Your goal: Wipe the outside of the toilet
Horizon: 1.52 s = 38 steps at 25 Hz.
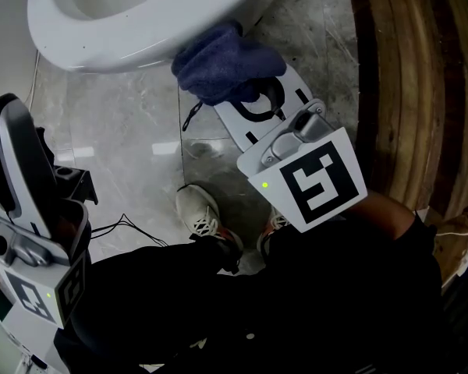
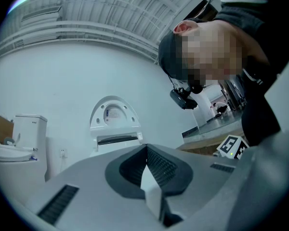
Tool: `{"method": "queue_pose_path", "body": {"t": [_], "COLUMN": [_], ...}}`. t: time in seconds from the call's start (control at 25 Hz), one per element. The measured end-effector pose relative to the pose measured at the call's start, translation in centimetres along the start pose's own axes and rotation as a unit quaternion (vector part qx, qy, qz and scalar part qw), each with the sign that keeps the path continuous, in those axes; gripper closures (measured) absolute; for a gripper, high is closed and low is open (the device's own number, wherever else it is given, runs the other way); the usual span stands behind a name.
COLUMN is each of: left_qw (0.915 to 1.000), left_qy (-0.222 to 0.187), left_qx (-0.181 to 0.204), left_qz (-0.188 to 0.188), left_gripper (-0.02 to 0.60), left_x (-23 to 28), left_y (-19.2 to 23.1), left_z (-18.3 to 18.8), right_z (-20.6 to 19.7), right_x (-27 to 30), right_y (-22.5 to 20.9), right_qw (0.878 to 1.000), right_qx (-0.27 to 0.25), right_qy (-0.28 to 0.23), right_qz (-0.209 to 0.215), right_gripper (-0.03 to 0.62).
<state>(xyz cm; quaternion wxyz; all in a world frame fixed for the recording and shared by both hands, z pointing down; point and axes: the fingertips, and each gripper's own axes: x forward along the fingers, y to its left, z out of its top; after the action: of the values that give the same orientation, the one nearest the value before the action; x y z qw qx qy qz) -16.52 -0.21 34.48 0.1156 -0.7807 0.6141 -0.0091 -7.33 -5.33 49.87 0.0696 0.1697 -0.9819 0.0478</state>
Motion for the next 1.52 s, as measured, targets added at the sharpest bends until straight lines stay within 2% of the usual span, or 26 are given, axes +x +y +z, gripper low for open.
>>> {"method": "queue_pose_path", "body": {"t": [0.44,1.0,1.2,1.52], "left_qw": [1.0000,1.0000,1.0000,0.9999], "left_qy": [-0.003,0.001,0.002,-0.002], "left_qx": [0.001,0.008,0.008,0.010], "left_qz": [0.000,0.002,0.002,0.007], "left_gripper": [0.571,0.571,0.571,0.571], "left_x": [-0.1,0.2,0.3,0.1], "left_y": [0.1,-0.1,-0.2,0.0], "left_z": [0.1,0.2,0.2,0.0], "right_z": [-3.3,-8.3,-11.8,-17.8], "right_x": [1.0,2.1,3.1,5.0], "right_y": [0.1,-0.9,-1.8,-3.2], "right_qw": [0.999,0.997,0.998,0.998], "right_qx": [-0.045,-0.065,-0.054,-0.025], "right_qy": [0.006,0.044,0.035,0.060], "right_qz": [-0.008,-0.011,-0.020,-0.020], "right_gripper": [0.553,0.553,0.553,0.553]}}
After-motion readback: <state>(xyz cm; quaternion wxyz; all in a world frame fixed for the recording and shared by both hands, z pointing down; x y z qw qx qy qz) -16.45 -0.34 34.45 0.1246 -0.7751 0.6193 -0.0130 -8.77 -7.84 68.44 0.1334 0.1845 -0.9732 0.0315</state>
